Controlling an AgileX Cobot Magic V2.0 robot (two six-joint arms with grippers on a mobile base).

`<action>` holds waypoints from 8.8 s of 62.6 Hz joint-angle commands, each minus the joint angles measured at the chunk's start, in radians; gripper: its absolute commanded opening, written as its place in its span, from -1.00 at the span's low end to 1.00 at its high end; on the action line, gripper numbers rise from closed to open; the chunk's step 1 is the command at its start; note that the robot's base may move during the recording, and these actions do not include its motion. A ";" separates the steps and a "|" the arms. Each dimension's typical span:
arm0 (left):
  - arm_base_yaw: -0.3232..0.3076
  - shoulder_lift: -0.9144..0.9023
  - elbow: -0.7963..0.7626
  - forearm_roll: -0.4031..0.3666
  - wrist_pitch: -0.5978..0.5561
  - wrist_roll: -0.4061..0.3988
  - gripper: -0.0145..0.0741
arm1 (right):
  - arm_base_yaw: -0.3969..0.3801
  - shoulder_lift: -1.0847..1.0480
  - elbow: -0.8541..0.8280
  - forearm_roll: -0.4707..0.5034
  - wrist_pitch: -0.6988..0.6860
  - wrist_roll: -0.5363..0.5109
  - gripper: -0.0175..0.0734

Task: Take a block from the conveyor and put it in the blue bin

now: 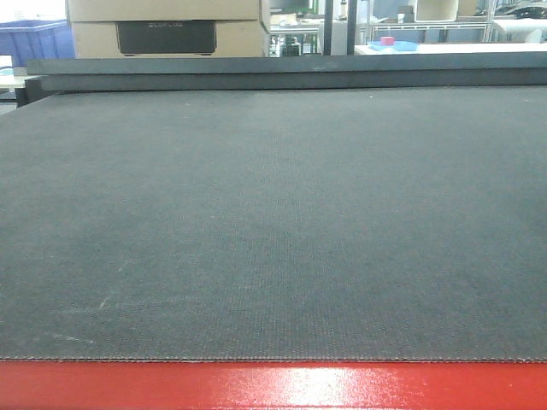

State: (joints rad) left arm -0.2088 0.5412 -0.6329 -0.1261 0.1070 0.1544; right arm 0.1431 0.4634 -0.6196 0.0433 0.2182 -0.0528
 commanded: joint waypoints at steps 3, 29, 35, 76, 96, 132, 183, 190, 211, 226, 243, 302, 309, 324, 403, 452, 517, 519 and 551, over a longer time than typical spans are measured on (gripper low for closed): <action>-0.007 -0.007 0.000 0.003 -0.019 -0.001 -0.92 | 0.000 -0.005 0.001 -0.004 -0.009 -0.003 -0.97; -0.007 -0.007 0.000 0.003 -0.019 -0.001 -0.92 | 0.000 -0.005 0.001 -0.004 -0.009 -0.003 -0.97; -0.007 -0.007 0.000 0.003 -0.019 -0.001 -0.92 | 0.000 -0.005 0.001 -0.004 -0.009 -0.003 -0.97; -0.007 -0.007 0.000 0.003 -0.019 -0.001 -0.92 | 0.000 -0.005 0.001 -0.004 -0.009 -0.003 -0.97; -0.007 -0.007 0.000 0.003 -0.019 -0.001 -0.92 | 0.000 -0.005 0.001 -0.004 -0.009 -0.003 -0.97; -0.007 -0.009 0.000 0.003 -0.021 -0.001 -0.92 | 0.000 -0.005 0.001 -0.004 -0.009 -0.003 -0.97; -0.007 -0.009 0.000 0.003 -0.021 -0.001 -0.92 | 0.000 -0.005 0.001 -0.004 -0.009 -0.003 -0.97; -0.007 -0.009 0.000 0.003 -0.021 -0.001 -0.92 | 0.000 -0.005 0.001 -0.004 -0.009 -0.003 -0.97; -0.007 -0.009 0.000 0.003 -0.021 -0.001 -0.92 | 0.000 -0.005 0.001 -0.004 -0.009 -0.003 -0.97; -0.007 -0.009 0.000 0.003 -0.021 -0.001 -0.92 | 0.000 -0.005 0.001 -0.004 -0.009 -0.003 -0.97; -0.007 -0.009 0.000 0.003 -0.021 -0.001 -0.92 | 0.000 -0.005 0.001 -0.004 -0.009 -0.003 -0.97; -0.007 -0.009 0.000 0.003 -0.021 -0.001 -0.92 | 0.000 -0.005 0.001 -0.004 -0.009 -0.003 -0.97; -0.007 -0.009 0.000 0.003 -0.021 -0.001 -0.92 | 0.000 -0.005 0.001 -0.004 -0.009 -0.003 -0.97; -0.007 -0.009 0.000 0.003 -0.021 -0.001 -0.92 | 0.000 -0.005 0.001 -0.004 -0.009 -0.003 -0.97; -0.007 -0.009 0.000 0.003 -0.021 -0.001 -0.92 | 0.000 -0.005 0.001 -0.004 -0.009 -0.003 -0.97; -0.007 -0.009 0.000 0.003 -0.026 -0.001 -0.92 | 0.000 -0.005 0.001 -0.004 -0.009 -0.003 -0.97; -0.007 -0.009 0.000 0.003 -0.028 -0.001 -0.92 | 0.000 -0.005 0.001 -0.004 -0.009 -0.003 -0.97; -0.007 -0.009 0.000 0.003 -0.028 -0.001 -0.92 | 0.000 -0.005 0.001 -0.004 -0.009 -0.003 -0.97; -0.007 -0.009 0.000 0.003 -0.028 -0.001 -0.92 | 0.000 -0.005 0.001 -0.004 -0.009 -0.003 -0.97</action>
State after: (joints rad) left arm -0.2088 0.5365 -0.6329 -0.1261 0.0994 0.1544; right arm 0.1431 0.4634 -0.6196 0.0433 0.2239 -0.0561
